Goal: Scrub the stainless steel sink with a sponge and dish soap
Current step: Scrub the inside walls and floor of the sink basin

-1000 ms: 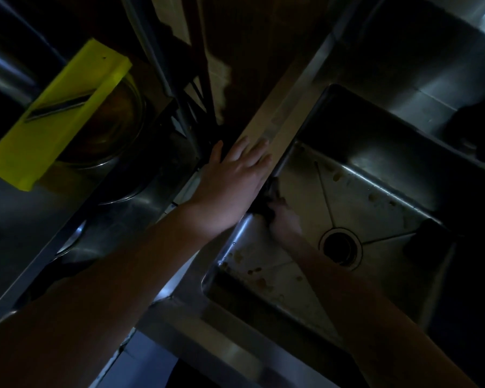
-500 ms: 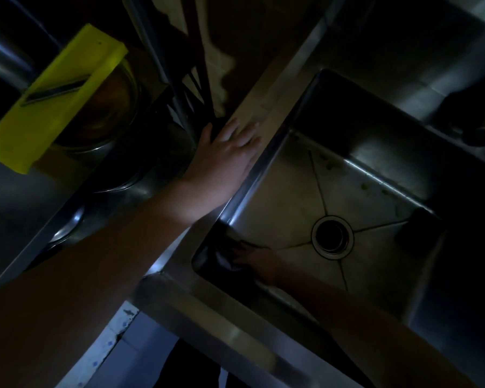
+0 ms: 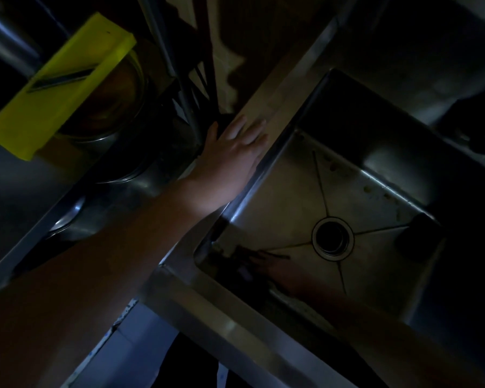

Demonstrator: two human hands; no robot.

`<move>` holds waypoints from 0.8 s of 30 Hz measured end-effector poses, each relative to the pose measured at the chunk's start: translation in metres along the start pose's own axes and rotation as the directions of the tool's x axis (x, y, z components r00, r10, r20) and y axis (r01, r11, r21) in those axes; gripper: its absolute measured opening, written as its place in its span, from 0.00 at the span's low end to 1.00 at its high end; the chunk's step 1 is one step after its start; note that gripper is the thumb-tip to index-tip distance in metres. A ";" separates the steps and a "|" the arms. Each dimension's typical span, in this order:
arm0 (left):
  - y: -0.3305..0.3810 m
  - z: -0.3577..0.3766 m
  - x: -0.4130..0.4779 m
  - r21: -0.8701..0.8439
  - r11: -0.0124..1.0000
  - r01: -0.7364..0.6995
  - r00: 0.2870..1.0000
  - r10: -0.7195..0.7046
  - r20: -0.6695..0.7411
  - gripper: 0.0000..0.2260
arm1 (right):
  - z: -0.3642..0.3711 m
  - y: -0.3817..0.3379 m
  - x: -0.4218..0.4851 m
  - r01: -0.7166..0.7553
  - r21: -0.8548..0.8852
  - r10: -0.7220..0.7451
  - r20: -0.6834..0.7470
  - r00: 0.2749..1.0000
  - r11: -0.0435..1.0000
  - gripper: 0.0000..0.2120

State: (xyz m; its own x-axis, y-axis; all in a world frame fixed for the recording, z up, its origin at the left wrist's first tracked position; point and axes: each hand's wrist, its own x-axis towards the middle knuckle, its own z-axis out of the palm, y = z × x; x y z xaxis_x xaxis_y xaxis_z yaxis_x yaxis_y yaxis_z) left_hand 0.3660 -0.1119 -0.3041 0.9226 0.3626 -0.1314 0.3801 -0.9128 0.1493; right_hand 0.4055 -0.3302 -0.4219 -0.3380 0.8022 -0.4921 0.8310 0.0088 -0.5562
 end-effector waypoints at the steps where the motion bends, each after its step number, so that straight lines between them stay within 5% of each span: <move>1: 0.000 0.000 0.000 0.001 1.000 -0.001 1.000 0.001 0.002 0.20 | 0.007 0.004 0.011 0.000 -0.046 -0.003 -0.080 0.997 0.999 0.18; 8: 0.000 0.001 0.001 -0.003 1.000 0.005 1.000 -0.005 -0.003 0.20 | 0.013 -0.002 0.070 -0.002 0.072 0.020 -0.244 0.970 0.997 0.13; 11: -0.001 0.002 0.000 0.012 1.000 -0.007 1.000 0.007 -0.015 0.20 | 0.022 -0.004 0.053 -0.038 0.195 0.076 -0.192 0.978 0.980 0.17; 17: 0.006 0.013 -0.019 0.072 0.997 -0.003 0.998 0.007 -0.054 0.23 | 0.046 0.007 -0.021 -0.040 0.103 0.068 -0.282 0.957 0.994 0.22; 20: 0.016 0.015 -0.035 0.095 0.995 -0.017 0.998 0.022 -0.052 0.25 | 0.064 0.018 -0.056 -0.062 0.030 0.067 -0.240 0.968 0.998 0.20; 24: 0.029 0.016 -0.048 0.039 0.999 0.036 0.999 -0.035 -0.011 0.26 | 0.081 0.027 -0.062 -0.154 0.084 0.155 -0.005 0.988 0.984 0.25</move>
State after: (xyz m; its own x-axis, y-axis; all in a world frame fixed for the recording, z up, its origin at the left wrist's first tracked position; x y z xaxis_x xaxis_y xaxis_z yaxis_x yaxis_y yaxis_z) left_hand 0.3318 -0.1589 -0.3095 0.9093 0.3969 -0.1254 0.4100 -0.9059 0.1063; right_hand 0.4135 -0.4285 -0.4609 -0.2028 0.7967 -0.5693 0.8330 -0.1652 -0.5280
